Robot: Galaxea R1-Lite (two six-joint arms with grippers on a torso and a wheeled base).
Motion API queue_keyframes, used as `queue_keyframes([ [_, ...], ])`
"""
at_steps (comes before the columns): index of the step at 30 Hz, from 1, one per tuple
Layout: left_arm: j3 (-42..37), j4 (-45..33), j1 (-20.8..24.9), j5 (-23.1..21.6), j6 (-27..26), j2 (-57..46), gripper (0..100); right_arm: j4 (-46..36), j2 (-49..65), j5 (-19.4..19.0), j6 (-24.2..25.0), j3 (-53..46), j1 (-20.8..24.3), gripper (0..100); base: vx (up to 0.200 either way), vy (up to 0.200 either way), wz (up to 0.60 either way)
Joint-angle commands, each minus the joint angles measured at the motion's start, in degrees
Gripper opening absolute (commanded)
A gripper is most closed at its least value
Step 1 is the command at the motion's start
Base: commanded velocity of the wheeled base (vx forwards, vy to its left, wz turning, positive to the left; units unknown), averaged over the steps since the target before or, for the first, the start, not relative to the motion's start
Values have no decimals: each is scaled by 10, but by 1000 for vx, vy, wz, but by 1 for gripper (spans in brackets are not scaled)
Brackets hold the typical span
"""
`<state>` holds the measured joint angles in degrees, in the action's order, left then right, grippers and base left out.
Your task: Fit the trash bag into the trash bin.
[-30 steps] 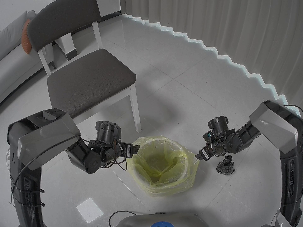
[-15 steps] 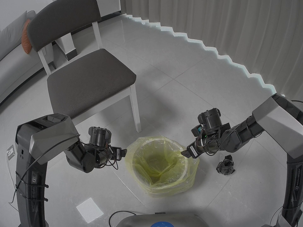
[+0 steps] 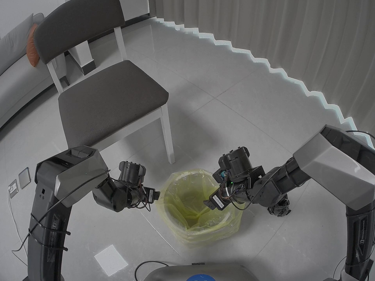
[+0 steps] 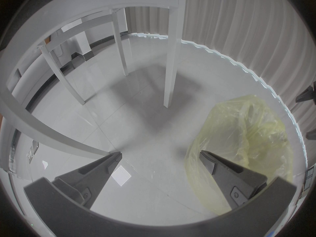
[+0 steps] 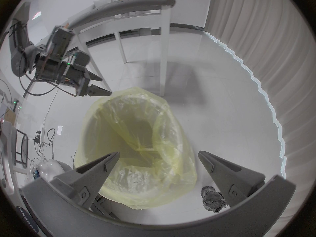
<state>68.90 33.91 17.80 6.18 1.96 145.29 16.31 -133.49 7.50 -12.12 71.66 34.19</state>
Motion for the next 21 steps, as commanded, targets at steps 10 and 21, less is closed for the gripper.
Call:
queue_keyframes([
  [10,31,-29,1,-5,23,-3,100,23,-67,16,-9,17,39,100,0,0,0],
  [21,-50,32,-5,-23,48,-81,100,23,-116,41,-53,45,56,100,0,0,0],
])
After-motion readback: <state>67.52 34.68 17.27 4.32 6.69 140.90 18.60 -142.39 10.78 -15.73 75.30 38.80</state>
